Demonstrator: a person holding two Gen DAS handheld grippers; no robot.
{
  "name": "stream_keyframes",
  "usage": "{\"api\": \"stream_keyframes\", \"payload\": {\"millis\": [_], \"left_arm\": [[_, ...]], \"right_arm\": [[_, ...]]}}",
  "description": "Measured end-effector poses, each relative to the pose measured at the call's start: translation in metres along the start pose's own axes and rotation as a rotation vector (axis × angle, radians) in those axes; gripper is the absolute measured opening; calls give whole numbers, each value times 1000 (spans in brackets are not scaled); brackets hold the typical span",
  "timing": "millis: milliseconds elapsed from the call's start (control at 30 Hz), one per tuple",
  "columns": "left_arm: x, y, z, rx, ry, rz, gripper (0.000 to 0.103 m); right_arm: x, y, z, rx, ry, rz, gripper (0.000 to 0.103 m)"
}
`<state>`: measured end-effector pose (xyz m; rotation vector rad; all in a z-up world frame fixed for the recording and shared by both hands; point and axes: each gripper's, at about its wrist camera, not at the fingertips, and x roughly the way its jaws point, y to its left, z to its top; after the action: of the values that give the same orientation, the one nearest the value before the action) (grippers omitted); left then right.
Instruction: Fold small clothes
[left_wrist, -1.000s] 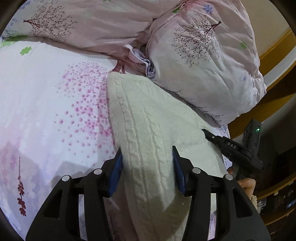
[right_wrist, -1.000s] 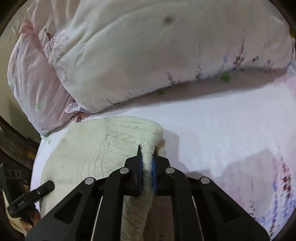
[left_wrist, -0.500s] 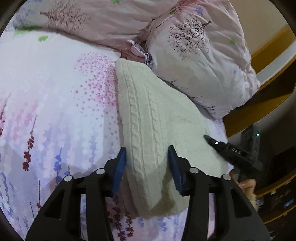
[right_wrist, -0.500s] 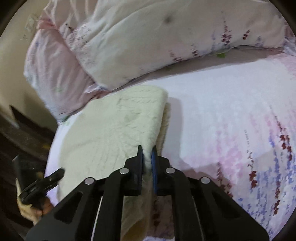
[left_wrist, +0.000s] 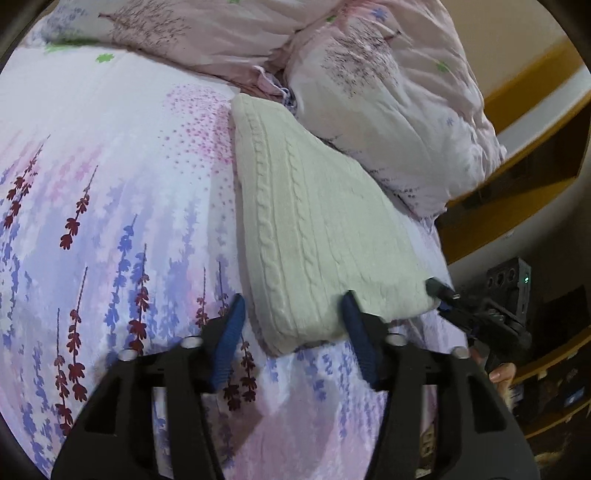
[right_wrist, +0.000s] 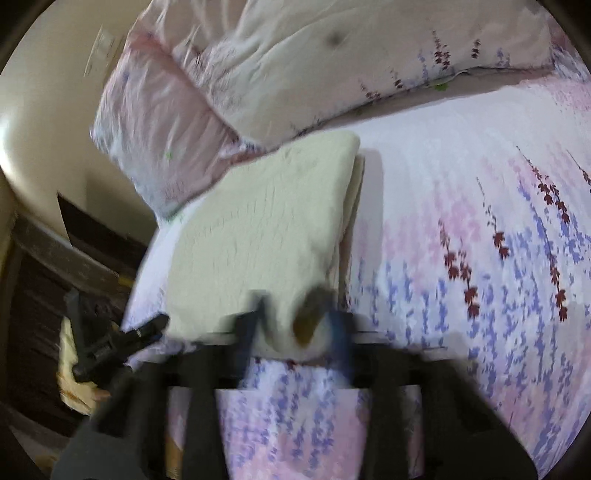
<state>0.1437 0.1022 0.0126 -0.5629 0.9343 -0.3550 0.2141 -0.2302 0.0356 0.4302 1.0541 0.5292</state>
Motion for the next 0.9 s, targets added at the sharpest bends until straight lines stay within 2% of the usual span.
{"api": "stream_keyframes", "payload": {"millis": [67, 167, 233, 300, 367, 433, 600, 700, 767, 900], "left_arm": [[3, -4, -1, 32, -12, 43, 37], [5, -12, -2, 106, -39, 108, 36], [-1, -17, -4, 124, -55, 125, 37], [-12, -23, -10, 158, -97, 159, 37], [-27, -36, -15, 211, -172, 215, 38], [-34, -49, -19, 269, -223, 233, 42], [-11, -71, -23, 357, -180, 243, 44], [4, -72, -22, 372, -162, 287, 44], [8, -71, -22, 381, -156, 302, 44], [13, -70, -26, 411, -137, 341, 44]], "right_arm": [[5, -1, -6, 0, -18, -75, 8], [8, -2, -11, 4, -25, -127, 8], [6, 8, -13, -34, -44, -163, 15], [-6, 20, -16, -85, -105, -197, 23], [-23, 30, -23, -144, -188, -227, 25], [-29, 43, -29, -208, -224, -221, 25], [-6, 70, -41, -367, -195, -281, 21], [9, 72, -43, -400, -173, -343, 21], [20, 66, -46, -400, -124, -386, 19], [32, 65, -48, -390, -95, -402, 19]]}}
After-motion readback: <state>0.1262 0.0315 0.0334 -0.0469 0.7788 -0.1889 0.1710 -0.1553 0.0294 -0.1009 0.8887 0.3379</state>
